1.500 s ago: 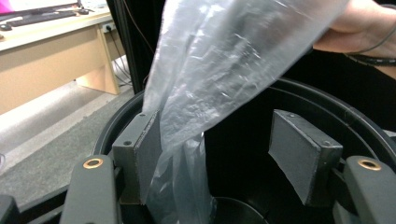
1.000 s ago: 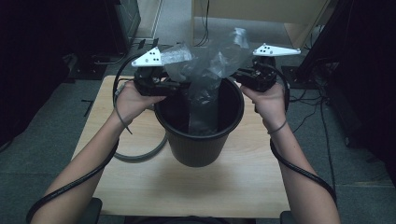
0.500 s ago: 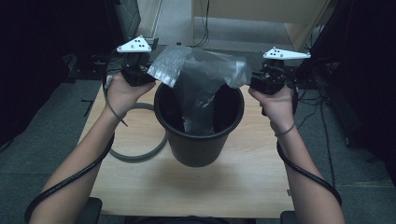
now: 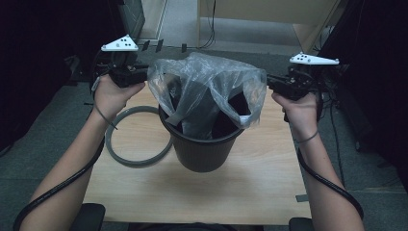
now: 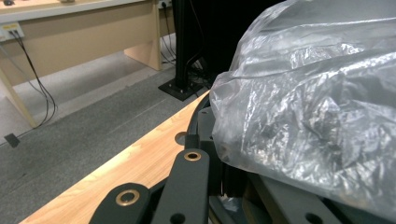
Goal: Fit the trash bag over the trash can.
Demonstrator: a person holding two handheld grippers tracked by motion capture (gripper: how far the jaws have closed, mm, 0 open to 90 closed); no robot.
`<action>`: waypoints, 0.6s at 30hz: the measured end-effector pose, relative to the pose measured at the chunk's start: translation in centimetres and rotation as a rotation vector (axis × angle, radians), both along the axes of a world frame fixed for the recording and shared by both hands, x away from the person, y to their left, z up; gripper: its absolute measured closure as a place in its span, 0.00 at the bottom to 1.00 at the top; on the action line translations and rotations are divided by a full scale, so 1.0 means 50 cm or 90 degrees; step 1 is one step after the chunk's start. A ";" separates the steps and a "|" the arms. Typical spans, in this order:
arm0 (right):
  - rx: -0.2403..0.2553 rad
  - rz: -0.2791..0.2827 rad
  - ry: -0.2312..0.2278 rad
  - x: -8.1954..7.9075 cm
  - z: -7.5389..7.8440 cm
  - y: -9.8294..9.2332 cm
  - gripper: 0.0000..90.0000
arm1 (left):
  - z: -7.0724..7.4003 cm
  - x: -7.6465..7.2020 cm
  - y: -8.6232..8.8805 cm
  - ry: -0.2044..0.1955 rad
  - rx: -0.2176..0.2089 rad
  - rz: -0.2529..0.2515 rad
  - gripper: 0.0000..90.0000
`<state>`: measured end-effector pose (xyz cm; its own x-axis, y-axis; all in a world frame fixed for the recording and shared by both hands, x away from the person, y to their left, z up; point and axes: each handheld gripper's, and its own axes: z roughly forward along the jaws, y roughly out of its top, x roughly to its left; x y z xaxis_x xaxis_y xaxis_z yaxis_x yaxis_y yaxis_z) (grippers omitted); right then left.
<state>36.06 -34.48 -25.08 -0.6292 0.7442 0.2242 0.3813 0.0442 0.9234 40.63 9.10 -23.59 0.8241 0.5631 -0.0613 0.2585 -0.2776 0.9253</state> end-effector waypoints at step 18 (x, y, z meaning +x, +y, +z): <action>0.000 -0.052 0.024 -0.019 -0.012 -0.092 1.00 | -0.025 -0.004 0.077 0.042 -0.031 0.009 0.99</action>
<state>35.14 -39.10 -25.67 -0.5578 0.7923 0.2474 0.4186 0.0112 0.9081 40.44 12.94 -24.83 0.8091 0.5701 -0.1427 0.3233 -0.2289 0.9182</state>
